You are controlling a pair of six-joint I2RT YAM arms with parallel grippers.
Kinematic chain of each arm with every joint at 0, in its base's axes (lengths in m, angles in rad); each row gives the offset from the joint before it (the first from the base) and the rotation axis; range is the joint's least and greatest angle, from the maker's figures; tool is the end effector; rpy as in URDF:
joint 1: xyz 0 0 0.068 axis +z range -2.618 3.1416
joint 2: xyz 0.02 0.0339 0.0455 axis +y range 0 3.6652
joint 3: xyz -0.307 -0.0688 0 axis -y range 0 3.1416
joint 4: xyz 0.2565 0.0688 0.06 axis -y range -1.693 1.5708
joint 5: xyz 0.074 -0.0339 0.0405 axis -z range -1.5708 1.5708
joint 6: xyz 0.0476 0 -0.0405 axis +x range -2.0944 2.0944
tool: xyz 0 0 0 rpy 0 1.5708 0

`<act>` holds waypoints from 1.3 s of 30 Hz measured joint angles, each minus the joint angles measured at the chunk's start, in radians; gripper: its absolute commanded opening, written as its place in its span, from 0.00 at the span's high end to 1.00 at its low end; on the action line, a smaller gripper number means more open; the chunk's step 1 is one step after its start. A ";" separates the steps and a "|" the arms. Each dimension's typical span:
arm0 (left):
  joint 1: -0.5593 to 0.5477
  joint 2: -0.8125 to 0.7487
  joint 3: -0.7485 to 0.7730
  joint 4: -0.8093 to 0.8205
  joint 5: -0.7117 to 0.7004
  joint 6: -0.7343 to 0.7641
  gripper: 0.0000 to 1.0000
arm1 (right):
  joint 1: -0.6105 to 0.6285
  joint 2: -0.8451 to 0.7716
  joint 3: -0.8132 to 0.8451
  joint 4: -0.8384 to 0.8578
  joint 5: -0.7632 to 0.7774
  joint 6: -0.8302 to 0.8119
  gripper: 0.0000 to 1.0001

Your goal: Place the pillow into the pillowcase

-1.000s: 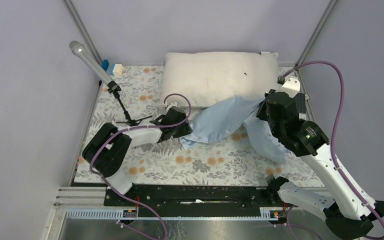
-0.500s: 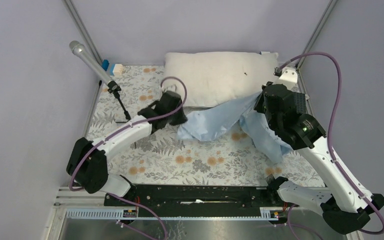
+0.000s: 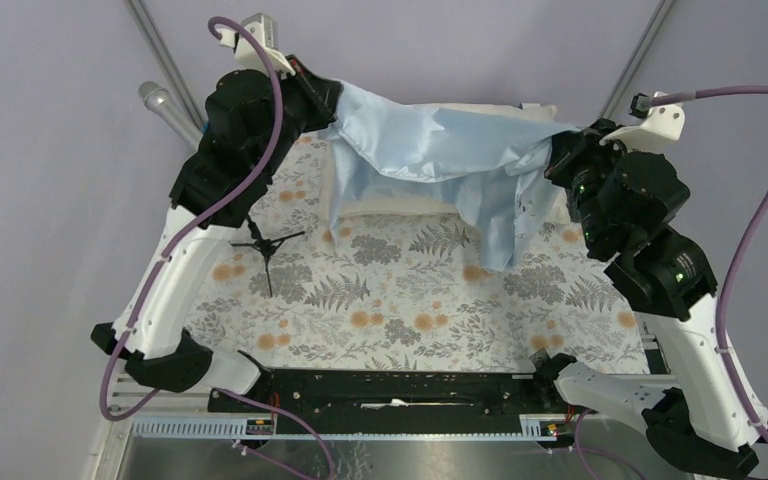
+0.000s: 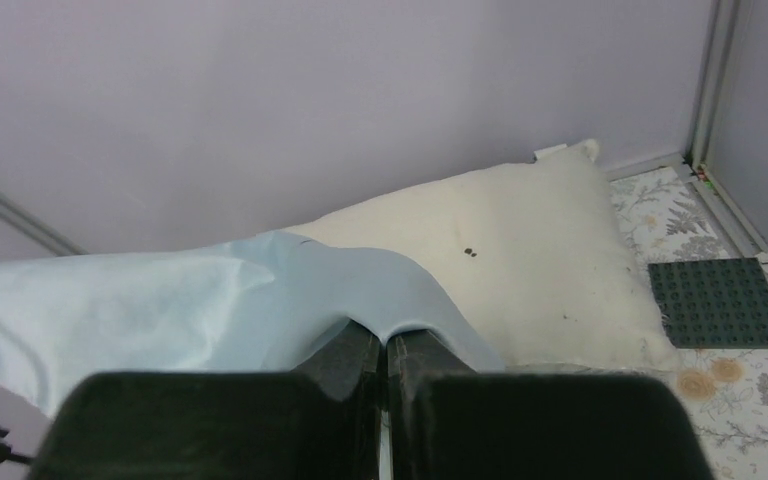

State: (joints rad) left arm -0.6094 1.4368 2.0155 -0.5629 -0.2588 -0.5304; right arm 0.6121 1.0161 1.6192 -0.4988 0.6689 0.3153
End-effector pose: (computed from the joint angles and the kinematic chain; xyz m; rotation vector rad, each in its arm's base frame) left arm 0.2373 -0.1508 0.6102 -0.1467 1.5913 -0.6948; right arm 0.1367 0.0599 0.5810 0.3258 1.4585 0.2589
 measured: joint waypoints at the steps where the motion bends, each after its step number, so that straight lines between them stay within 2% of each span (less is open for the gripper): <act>1: 0.000 -0.019 -0.024 -0.017 -0.013 0.005 1.00 | 0.000 -0.011 -0.003 -0.003 -0.017 -0.004 1.00; 4: 0.000 -0.069 -0.091 -0.054 -0.035 0.014 1.00 | 0.000 -0.050 -0.013 -0.025 -0.078 -0.010 1.00; 7: 0.000 -0.133 -0.154 -0.100 -0.043 0.029 1.00 | 0.000 -0.089 -0.013 -0.060 -0.144 -0.014 0.84; 8: 0.000 -0.157 -0.166 -0.122 -0.047 0.035 1.00 | 0.000 -0.098 -0.012 -0.077 -0.169 -0.016 0.81; 14: 0.000 -0.265 -0.129 -0.253 -0.093 0.069 1.00 | -0.002 -0.140 -0.037 -0.178 -0.299 0.029 0.54; 18: 0.000 -0.265 -0.127 -0.285 -0.121 0.082 1.00 | -0.004 -0.140 -0.229 -0.173 -0.321 0.081 0.52; 21: 0.018 -0.208 -0.171 -0.281 -0.127 0.082 1.00 | -0.004 -0.049 -0.380 -0.159 -0.332 0.114 0.59; 23: 0.043 -0.167 -0.247 -0.264 -0.119 0.078 1.00 | -0.004 0.047 -0.460 -0.145 -0.343 0.135 0.68; 24: 0.055 -0.145 -0.293 -0.254 -0.112 0.077 1.00 | -0.004 0.082 -0.491 -0.146 -0.349 0.143 0.69; 26: 0.083 -0.109 -0.386 -0.266 -0.095 0.077 1.00 | -0.004 0.102 -0.533 -0.153 -0.359 0.155 0.61; 29: 0.115 -0.099 -0.446 -0.313 -0.075 0.078 1.00 | -0.005 0.074 -0.541 -0.154 -0.361 0.169 0.28; 30: 0.121 -0.104 -0.447 -0.320 -0.073 0.078 1.00 | -0.005 0.061 -0.541 -0.149 -0.360 0.174 0.23; 35: 0.127 -0.184 -0.447 -0.303 -0.067 0.077 1.00 | -0.005 0.015 -0.599 -0.119 -0.352 0.245 0.19; 39: 0.127 -0.232 -0.447 -0.302 -0.063 0.078 1.00 | -0.005 -0.024 -0.821 -0.092 -0.393 0.350 0.20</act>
State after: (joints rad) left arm -0.4824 1.2045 1.5684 -0.8646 -0.3218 -0.4526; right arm 0.6075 0.9916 0.7986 -0.5907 0.2760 0.6655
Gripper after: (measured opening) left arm 0.010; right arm 0.806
